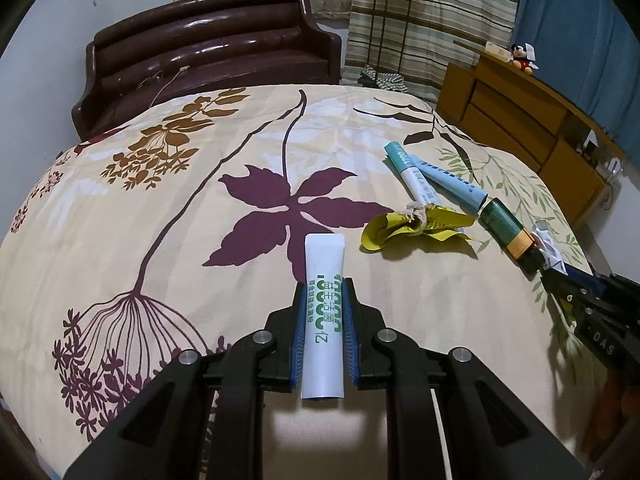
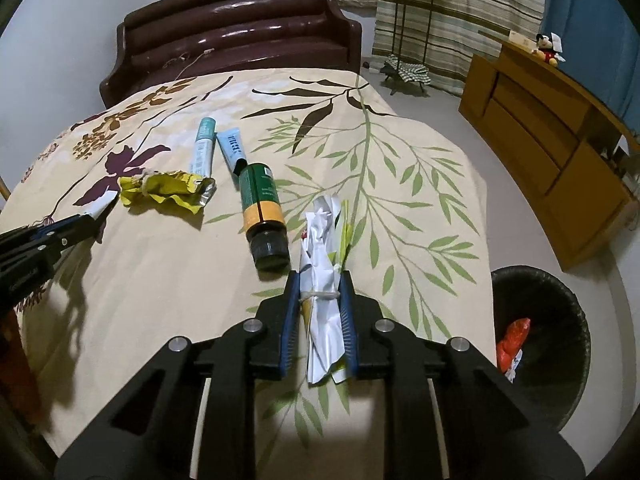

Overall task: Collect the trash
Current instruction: 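Carry the tube and silver wrapper over the bin and open both tools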

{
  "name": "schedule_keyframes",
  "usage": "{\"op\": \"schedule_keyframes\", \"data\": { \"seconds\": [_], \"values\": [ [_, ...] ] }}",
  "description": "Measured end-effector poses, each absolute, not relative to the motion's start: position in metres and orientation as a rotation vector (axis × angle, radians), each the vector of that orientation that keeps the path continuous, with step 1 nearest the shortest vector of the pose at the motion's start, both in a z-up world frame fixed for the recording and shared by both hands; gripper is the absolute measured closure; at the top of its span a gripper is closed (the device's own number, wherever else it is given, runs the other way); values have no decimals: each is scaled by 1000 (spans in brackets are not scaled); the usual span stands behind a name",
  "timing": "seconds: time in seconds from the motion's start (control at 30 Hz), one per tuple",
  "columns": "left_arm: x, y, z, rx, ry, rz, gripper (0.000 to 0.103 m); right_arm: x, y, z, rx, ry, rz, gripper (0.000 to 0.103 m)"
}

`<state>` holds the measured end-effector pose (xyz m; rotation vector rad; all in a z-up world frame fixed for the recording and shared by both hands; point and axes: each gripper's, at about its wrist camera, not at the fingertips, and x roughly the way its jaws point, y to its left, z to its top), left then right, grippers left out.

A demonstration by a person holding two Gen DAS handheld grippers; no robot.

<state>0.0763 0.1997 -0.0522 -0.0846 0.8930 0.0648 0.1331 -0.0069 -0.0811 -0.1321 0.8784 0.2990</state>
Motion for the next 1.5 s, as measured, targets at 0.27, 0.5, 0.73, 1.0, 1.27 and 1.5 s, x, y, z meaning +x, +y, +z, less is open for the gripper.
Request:
{"op": "schedule_keyframes", "data": {
  "seconds": [0.27,0.5,0.73,1.0,1.27,1.5],
  "values": [
    [65,189,-44,-78,848,59,85,113,-20,-67,-73,804,275,84],
    [55,164,-27,-56,774,25,85,92,-41,-49,-39,713,233,84],
    [54,120,-11,-6,718,-70,85,76,-73,-32,-9,643,171,84],
    [55,52,-6,50,670,-198,85,66,-118,-27,12,617,81,84],
    [60,-13,-6,85,647,-300,85,57,-165,-29,53,606,-17,84],
    [63,-53,-9,104,648,-347,85,53,-199,-35,83,605,-78,84]
  ]
}}
